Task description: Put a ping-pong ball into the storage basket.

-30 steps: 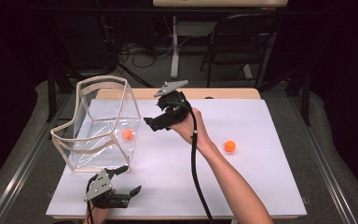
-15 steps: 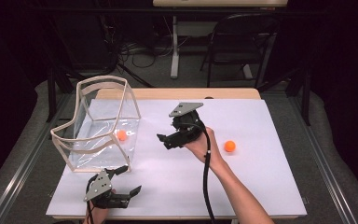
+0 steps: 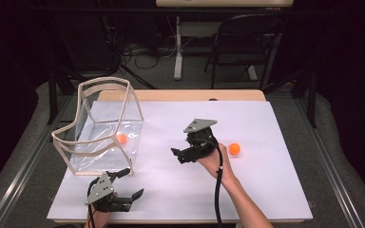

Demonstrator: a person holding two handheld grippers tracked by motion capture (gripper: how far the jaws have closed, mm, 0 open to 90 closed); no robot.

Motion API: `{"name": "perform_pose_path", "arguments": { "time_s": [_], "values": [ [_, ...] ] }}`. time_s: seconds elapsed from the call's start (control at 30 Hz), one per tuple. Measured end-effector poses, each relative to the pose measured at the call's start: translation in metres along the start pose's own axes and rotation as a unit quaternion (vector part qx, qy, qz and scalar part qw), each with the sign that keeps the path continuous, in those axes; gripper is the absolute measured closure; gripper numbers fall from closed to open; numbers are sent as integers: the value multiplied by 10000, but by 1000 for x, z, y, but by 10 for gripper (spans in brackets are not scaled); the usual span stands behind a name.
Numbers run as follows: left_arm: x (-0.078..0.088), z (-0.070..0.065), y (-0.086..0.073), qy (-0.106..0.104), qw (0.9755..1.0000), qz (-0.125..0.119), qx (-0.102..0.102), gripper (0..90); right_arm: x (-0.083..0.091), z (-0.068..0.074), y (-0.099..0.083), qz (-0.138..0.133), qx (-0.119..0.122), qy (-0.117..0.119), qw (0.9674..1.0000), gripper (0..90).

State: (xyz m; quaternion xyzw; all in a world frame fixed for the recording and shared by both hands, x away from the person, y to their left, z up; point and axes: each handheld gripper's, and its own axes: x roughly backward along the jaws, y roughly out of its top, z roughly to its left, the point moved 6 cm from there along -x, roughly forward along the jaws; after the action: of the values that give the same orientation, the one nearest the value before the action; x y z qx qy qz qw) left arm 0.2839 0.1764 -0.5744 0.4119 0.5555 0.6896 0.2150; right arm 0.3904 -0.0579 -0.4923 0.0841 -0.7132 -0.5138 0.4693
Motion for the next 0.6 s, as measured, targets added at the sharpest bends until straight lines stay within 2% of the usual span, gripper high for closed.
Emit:
{"name": "perform_pose_path", "arguments": {
  "time_s": [0.3,0.6],
  "values": [
    [0,0,0,-7,10000,-20,27,157,3,-8,-32,131,-176,-151,9996,63],
    [0,0,0,-45,10000,-33,52,157,8,-10,-61,249,-263,-278,9990,66]
  ]
}}
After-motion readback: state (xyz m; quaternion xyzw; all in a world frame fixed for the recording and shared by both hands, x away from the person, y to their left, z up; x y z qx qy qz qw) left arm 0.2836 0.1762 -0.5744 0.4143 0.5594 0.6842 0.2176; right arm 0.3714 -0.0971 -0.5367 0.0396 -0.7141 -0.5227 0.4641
